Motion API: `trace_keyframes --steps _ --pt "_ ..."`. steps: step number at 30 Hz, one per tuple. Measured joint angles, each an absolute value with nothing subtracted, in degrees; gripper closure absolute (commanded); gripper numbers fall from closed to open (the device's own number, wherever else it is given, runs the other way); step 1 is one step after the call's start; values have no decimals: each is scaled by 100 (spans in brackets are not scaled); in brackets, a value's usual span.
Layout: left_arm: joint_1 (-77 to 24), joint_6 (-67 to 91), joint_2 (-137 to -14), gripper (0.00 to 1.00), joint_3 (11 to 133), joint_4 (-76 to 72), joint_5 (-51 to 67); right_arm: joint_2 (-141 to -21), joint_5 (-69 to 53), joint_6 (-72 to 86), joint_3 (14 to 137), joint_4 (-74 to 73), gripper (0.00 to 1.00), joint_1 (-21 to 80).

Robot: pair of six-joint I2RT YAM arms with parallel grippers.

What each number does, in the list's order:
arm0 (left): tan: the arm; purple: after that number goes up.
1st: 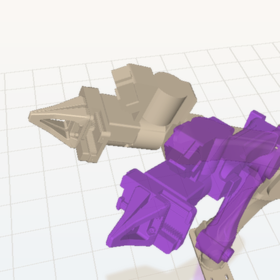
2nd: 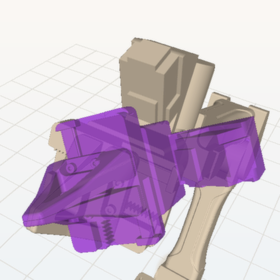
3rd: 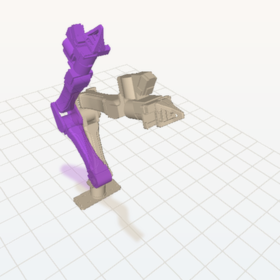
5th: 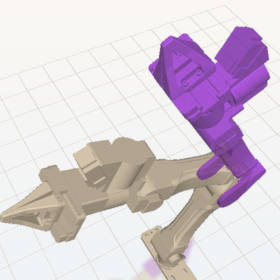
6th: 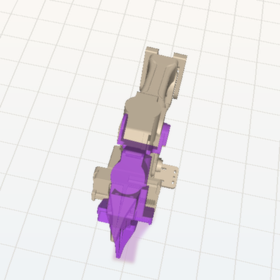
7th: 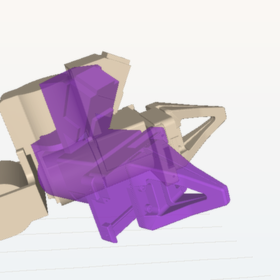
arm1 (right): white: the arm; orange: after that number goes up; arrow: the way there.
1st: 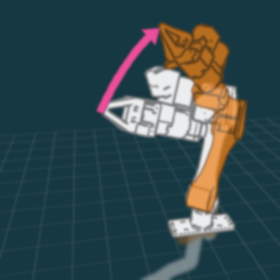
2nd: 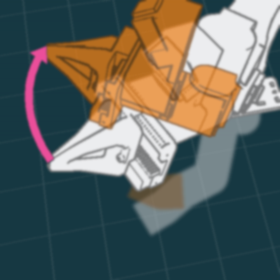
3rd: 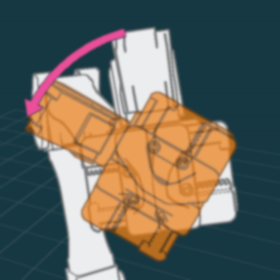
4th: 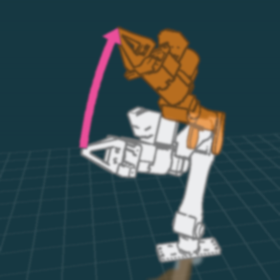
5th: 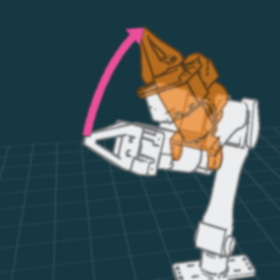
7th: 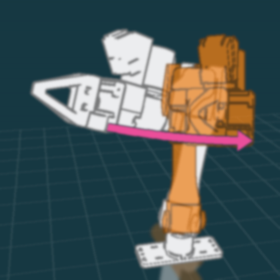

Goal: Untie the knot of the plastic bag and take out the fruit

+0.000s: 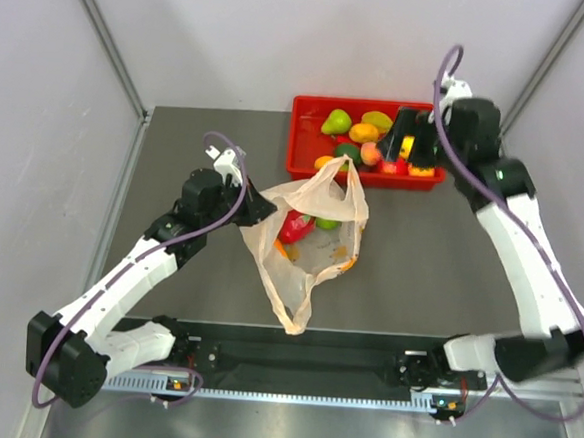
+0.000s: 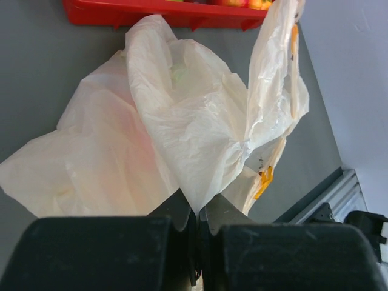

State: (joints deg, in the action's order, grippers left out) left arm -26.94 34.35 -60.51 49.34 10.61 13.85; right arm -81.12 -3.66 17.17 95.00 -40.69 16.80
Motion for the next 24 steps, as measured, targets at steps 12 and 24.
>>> trace_keyframes --steps 12,24 --pt "-2694 3269 -6053 100 4788 1072 952 -6514 -432 2285 7334 -3758 12 4952" --pt "-2692 3264 -6066 100 4967 1295 565 -8477 1900 3844 6842 -2493 0 5839"
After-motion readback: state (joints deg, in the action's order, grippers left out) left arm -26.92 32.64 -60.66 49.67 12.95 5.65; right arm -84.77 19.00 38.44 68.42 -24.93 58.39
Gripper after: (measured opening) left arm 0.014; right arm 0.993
